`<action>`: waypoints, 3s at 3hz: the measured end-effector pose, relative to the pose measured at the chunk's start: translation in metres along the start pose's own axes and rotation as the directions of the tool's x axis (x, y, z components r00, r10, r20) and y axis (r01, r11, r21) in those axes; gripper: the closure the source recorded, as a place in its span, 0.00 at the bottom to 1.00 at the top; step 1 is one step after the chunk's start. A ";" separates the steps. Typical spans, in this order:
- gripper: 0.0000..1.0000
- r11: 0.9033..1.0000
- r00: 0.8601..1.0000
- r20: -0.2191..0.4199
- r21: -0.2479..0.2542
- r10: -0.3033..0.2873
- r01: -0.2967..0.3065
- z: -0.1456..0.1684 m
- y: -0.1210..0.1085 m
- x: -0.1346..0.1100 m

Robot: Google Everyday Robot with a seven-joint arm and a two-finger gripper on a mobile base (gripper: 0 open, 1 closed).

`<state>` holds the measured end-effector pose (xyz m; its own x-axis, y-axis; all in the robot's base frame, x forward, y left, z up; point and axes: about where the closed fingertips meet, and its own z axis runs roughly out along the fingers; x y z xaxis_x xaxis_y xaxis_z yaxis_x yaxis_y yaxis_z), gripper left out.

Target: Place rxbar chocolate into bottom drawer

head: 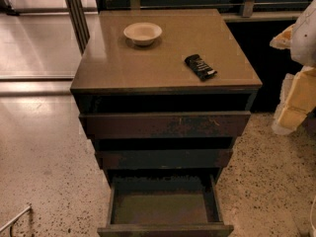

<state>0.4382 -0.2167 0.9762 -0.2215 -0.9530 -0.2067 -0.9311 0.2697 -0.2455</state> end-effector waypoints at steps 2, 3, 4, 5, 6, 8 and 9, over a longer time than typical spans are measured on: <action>0.00 0.998 0.998 0.051 0.047 0.047 -0.049 0.005 -0.025 -0.002; 0.00 0.984 0.977 0.169 0.101 0.126 -0.144 0.019 -0.068 -0.008; 0.00 0.965 0.931 0.307 0.106 0.196 -0.238 0.042 -0.114 -0.027; 0.00 0.946 0.877 0.397 0.058 0.271 -0.318 0.072 -0.151 -0.053; 0.00 0.909 0.830 0.421 0.026 0.366 -0.415 0.103 -0.179 -0.078; 0.00 0.816 0.763 0.375 0.025 0.527 -0.577 0.141 -0.201 -0.094; 0.00 0.814 0.764 0.372 0.036 0.528 -0.580 0.146 -0.199 -0.092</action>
Offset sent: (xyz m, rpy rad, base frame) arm 0.0677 -0.0147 0.0010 0.1370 -0.1253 -0.1168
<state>0.6859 -0.1621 0.9058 -0.5532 -0.5339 -0.6394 -0.6184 0.7775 -0.1142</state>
